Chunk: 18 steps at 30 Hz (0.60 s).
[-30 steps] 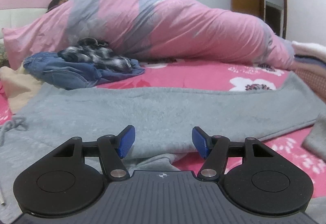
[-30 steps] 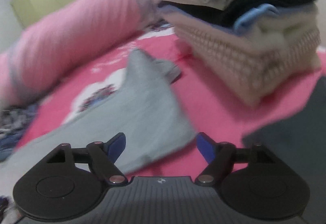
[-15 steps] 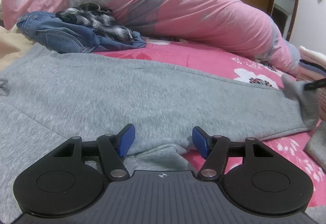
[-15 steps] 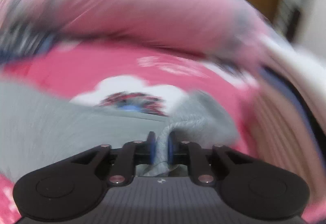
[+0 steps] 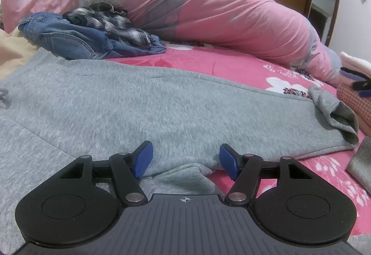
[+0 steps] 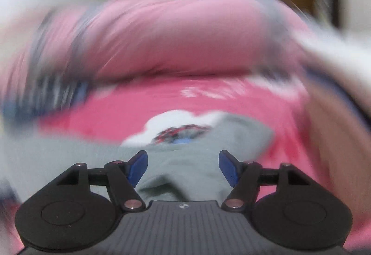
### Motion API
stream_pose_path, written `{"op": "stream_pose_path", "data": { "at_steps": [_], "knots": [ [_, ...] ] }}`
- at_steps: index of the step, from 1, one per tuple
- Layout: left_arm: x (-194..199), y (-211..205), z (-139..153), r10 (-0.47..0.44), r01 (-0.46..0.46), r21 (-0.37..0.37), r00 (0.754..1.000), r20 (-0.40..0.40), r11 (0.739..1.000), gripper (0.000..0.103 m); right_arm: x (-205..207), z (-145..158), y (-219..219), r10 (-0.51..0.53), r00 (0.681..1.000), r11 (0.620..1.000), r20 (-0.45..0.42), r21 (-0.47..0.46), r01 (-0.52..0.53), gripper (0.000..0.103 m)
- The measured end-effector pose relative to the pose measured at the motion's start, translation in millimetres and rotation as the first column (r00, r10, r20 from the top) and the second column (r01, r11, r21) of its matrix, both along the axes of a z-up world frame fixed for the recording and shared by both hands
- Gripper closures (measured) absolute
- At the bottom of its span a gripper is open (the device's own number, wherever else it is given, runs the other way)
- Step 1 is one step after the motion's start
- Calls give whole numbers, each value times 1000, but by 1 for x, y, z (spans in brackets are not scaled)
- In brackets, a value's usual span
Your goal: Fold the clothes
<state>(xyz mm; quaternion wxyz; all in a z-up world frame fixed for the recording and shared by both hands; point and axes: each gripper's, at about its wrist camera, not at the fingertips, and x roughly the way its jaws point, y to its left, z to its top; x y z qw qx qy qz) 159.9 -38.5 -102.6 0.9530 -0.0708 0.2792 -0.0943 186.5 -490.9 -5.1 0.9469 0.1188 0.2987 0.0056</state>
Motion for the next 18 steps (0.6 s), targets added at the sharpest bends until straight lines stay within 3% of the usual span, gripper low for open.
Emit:
{"op": "stream_pose_path", "data": {
  "at_steps": [2,5,8,10,12,14,16,18],
  "knots": [
    [0,0,0,-1,1,2,1000,0,1000,39,-1,-14,-56,-123,988,949,-96,279,146,34],
    [0,-1,-1,0,0,4,1000,0,1000,38,-7,-55,-99,-186,948,772,-259,558,304,36],
    [-1,-1,-1,1,-1,4,1000,0,1000,38,-19,-87,-113,-169,921,576,-352,723,382,36],
    [-1,-1,-1,1,-1,2,1000,0,1000,38,-28,-86,-108,-164,931,580,-326,732,359,36],
    [-1,-1,-1,0,0,-1,1000,0,1000,38,-36,-69,-93,-185,942,735,-279,597,321,36],
    [-1,-1,-1,-1,1,-3,1000,-1,1000,38,-34,-57,-68,-133,960,867,-248,439,234,35],
    [0,-1,-1,-2,2,-7,1000,-2,1000,37,-29,-49,-42,-68,968,953,-241,270,134,35],
    [0,-1,-1,-2,2,-8,1000,-2,1000,37,-21,-48,-17,-40,970,994,-238,92,64,38]
  ]
}}
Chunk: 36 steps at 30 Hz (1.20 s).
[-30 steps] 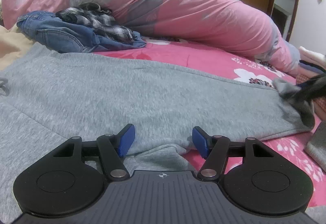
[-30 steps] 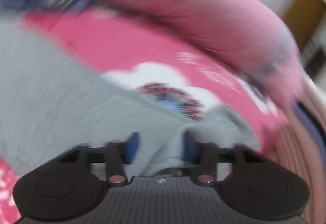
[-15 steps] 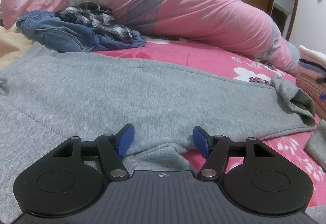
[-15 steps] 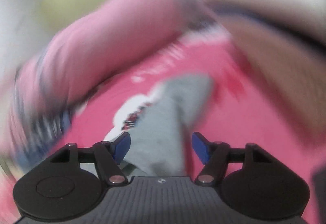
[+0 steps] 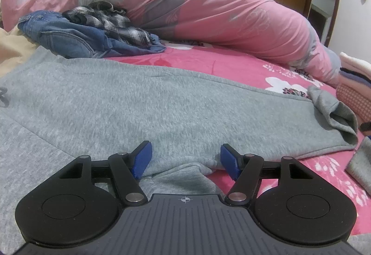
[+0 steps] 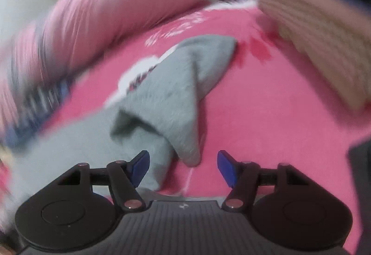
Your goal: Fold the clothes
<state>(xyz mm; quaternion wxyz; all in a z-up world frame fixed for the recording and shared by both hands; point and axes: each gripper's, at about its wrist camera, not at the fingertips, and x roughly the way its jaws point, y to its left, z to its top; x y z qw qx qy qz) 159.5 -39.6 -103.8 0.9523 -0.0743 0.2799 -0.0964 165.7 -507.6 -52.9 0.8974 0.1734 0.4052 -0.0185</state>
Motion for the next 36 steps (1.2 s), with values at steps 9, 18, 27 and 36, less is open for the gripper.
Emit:
{"op": "stream_pose_path", "data": {
  "at_steps": [9,18,27,36],
  "knots": [
    [0,0,0,0,0,-5,1000,0,1000,37,15,3,12,-8,999,916,31,-401,20,91],
    [0,2,0,-2,2,-23,1000,1,1000,37,-30,-25,15,3,991,84,-130,-988,-130,91],
    [0,2,0,-3,3,-25,1000,-1,1000,37,-71,-98,-25,-107,941,-90,-320,-940,-330,89],
    [1,3,0,-5,5,-29,1000,-2,1000,37,-109,-35,-37,-200,966,223,-161,-968,-115,71]
  ]
}}
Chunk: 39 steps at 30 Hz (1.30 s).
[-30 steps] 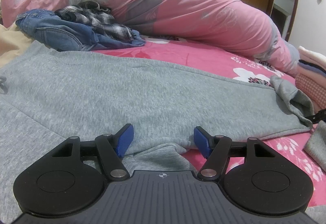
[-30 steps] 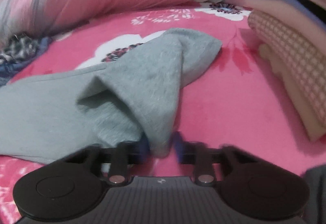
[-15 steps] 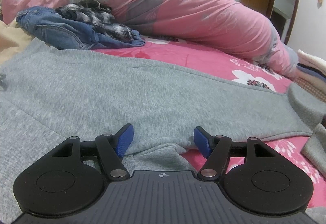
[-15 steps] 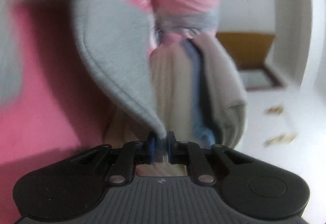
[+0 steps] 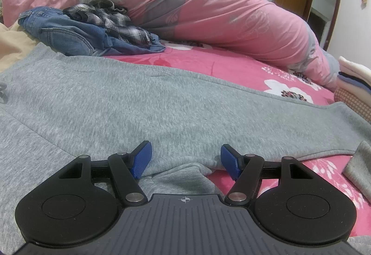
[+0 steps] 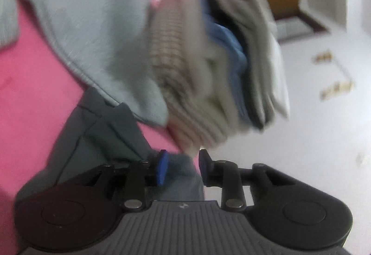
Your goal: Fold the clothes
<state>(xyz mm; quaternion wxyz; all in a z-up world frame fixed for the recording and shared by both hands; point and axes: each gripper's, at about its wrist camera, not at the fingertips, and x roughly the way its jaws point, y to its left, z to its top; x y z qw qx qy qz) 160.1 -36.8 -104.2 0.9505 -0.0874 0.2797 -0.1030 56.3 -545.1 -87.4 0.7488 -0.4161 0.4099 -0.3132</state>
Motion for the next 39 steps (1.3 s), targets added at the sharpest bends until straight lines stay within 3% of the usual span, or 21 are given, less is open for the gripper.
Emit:
{"op": "stream_pose_path", "data": {
  "at_steps": [2,4,7,10,14,17,19,22,26,29,31,33,36,39],
  "knots": [
    [0,0,0,-1,1,-2,1000,-1,1000,37,-18,23,3,-54,995,990,85,132,42,70],
    [1,1,1,-1,1,-8,1000,-3,1000,37,-47,51,10,-122,972,939,203,341,46,68],
    [-3,4,8,14,-13,-27,1000,7,1000,36,-93,80,26,-198,918,798,344,600,-53,55],
    [-17,12,25,46,-45,-67,999,22,997,36,-119,95,47,-194,890,651,412,733,-197,55],
    [-52,40,51,87,-80,-171,996,35,982,35,-117,118,74,-164,890,527,426,800,-286,54],
    [-83,71,65,143,-128,-215,988,56,968,34,-90,137,101,-123,879,393,461,836,-383,54],
    [-106,97,71,199,-177,-235,977,75,956,33,-75,147,127,-69,873,295,483,846,-444,52],
    [-134,141,70,322,-292,-257,943,85,921,33,-38,153,173,55,868,207,493,845,-493,44],
    [-147,187,57,462,-436,-249,885,53,865,33,-1,145,251,207,850,159,485,840,-518,42],
    [-142,218,45,527,-509,-266,850,-7,818,33,15,127,296,278,847,49,453,874,-484,42],
    [-136,237,35,552,-542,-284,832,-51,791,33,11,114,317,286,862,-19,419,902,-432,42],
    [-127,250,25,540,-540,-313,836,-96,781,33,5,99,331,280,880,-75,383,923,-377,42],
    [-113,265,12,525,-542,-372,837,-157,753,33,-14,76,324,189,932,-100,309,950,-294,42],
    [-105,268,8,536,-537,-411,834,-131,736,37,-29,58,301,83,968,-124,236,966,-225,42]
  ]
}}
